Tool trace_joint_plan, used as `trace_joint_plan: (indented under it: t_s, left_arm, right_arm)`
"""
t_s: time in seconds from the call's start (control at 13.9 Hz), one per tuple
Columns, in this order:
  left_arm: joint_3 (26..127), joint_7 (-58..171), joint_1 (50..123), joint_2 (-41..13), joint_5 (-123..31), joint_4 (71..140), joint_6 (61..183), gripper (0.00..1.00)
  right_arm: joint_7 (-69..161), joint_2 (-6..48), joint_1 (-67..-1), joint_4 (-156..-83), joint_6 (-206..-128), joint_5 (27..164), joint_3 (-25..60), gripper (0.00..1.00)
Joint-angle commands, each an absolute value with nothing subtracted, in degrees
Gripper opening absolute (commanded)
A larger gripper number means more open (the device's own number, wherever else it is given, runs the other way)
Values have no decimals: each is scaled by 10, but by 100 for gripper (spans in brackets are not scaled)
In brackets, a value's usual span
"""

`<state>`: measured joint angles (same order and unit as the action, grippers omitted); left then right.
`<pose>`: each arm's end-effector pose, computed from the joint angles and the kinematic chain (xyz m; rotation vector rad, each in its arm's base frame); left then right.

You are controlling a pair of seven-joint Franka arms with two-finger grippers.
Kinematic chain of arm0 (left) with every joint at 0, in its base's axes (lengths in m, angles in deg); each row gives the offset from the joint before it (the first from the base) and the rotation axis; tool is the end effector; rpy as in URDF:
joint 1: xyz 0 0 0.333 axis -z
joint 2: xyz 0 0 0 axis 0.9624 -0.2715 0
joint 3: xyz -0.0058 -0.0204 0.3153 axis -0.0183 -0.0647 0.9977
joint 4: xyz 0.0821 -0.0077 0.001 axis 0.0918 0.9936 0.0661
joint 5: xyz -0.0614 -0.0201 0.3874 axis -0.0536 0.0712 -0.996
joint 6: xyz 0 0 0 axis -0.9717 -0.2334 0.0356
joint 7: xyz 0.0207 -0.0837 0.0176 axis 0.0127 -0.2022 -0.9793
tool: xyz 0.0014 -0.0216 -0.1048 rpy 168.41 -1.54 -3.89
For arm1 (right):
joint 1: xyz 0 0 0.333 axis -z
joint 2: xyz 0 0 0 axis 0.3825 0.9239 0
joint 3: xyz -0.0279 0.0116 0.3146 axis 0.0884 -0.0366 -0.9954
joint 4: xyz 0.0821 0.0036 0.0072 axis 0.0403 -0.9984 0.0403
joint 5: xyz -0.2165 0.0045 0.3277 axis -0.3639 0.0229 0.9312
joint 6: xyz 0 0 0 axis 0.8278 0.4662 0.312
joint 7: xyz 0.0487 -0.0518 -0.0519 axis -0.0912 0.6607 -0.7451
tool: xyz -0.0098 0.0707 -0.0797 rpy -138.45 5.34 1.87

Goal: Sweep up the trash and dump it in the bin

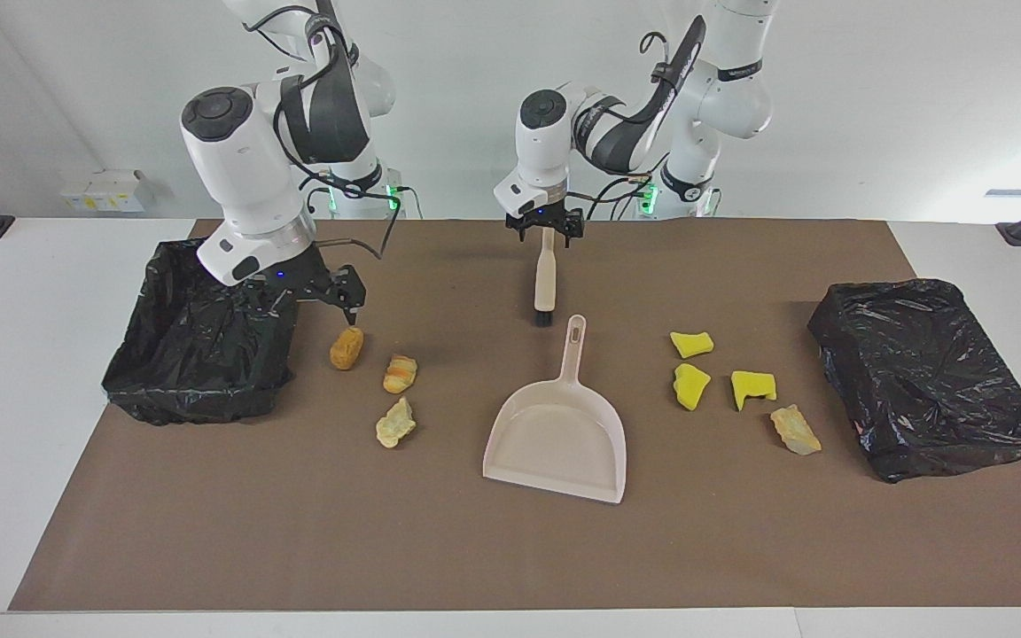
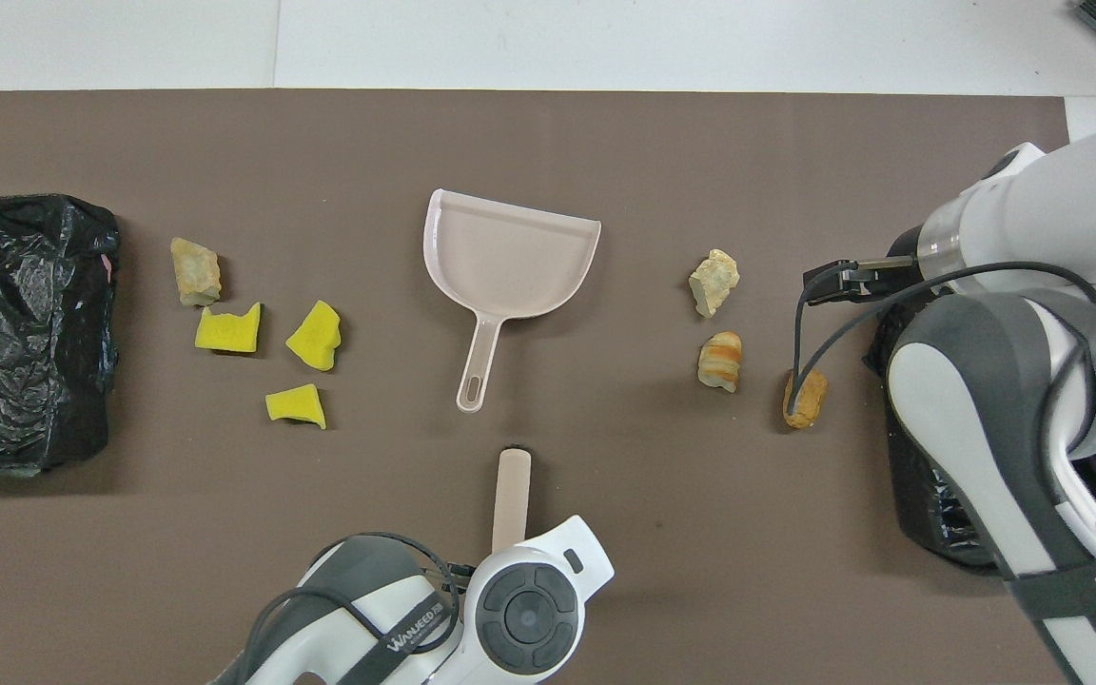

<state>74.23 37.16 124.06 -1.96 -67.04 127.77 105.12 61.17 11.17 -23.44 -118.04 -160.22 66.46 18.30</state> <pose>0.2773 -0.4041 0.3488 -3.0318 0.4660 0.2289 0.5927 0.0779 0.5011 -3.1020 -0.0003 -0.0746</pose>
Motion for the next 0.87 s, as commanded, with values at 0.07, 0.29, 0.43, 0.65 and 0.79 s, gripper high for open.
trace_joint_plan:
  t_s: [0.07,0.29,0.43,0.65,0.79]
  left_arm:
    - [753,366,1281,-16,-652,1307,1064,100]
    - [754,365,1285,-20,-652,1310,1061,100]
    - [754,366,1284,-21,-651,1307,1059,100]
    - [755,362,1277,-15,-651,1304,1048,17]
    - [759,362,1276,-6,-651,1304,1042,0]
  right_arm:
    - [623,106,-231,-1192,-1609,664,186,100]
    - [621,106,-228,-1194,-1609,664,186,100]
    - [616,106,-227,-1194,-1609,664,186,100]
    - [616,106,-226,-1194,-1609,664,186,100]
    - [616,106,-224,-1194,-1609,664,186,100]
